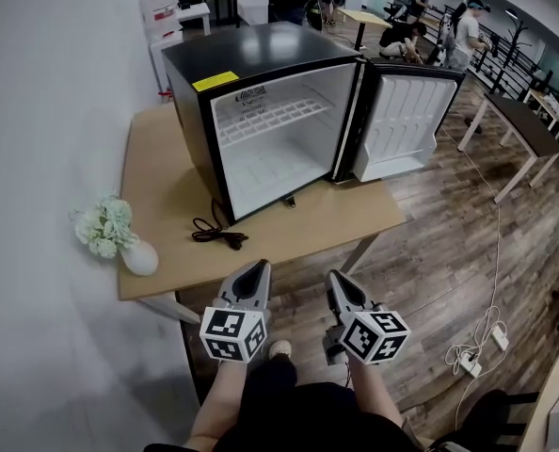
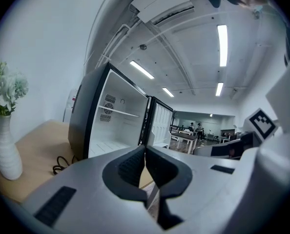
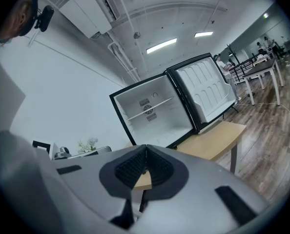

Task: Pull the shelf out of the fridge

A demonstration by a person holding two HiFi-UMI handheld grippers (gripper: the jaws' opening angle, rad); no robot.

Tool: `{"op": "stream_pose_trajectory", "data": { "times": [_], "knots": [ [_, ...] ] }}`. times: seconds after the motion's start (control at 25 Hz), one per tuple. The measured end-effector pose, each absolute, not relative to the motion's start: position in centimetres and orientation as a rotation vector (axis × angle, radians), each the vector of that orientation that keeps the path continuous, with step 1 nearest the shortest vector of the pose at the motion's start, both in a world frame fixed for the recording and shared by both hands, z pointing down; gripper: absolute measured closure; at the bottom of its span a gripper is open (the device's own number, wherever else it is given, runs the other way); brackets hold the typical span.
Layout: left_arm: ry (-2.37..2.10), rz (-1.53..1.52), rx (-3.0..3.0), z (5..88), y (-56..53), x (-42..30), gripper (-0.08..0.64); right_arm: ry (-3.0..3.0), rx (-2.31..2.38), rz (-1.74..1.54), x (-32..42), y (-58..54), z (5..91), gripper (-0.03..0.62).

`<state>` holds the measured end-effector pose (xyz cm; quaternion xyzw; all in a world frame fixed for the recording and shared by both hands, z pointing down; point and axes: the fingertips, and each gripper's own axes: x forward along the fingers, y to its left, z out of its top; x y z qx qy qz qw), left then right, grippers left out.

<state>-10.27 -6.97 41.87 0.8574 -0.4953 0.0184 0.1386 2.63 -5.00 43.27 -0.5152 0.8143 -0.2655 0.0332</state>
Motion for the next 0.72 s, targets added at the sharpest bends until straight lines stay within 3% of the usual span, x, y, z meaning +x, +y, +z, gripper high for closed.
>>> {"op": "stream_pose_trajectory", "data": {
  "times": [0.72],
  "knots": [
    [-1.413, 0.035, 2.495, 42.7, -16.5, -11.4, 0.554, 2.497, -1.581, -0.82, 1.1, -14.8, 44.4, 0.6]
  ]
}}
